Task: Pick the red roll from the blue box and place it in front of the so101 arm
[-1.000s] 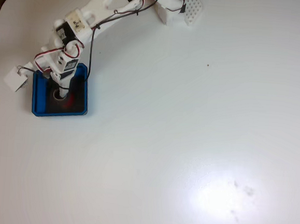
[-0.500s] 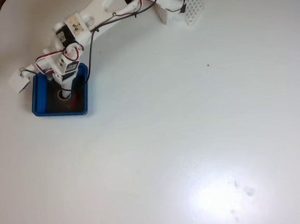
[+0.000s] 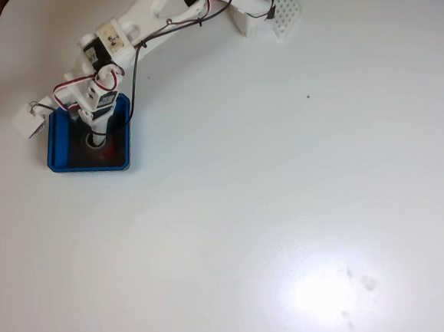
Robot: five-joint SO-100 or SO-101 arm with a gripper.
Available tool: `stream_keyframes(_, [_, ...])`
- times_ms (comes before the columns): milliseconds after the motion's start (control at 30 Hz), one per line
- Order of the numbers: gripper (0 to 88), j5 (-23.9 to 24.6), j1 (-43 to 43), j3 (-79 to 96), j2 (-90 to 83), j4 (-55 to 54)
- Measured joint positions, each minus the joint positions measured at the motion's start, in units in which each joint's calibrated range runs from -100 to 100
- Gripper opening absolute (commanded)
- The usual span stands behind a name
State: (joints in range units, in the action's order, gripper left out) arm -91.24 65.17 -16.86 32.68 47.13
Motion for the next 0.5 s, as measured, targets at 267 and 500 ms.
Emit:
stream_keyframes(267, [28.4, -0.08, -0.1, -0.09, 1.61, -0.49])
stream_keyframes(500, [28.2, -0.08, -0.1, -0.09, 1.61, -0.57])
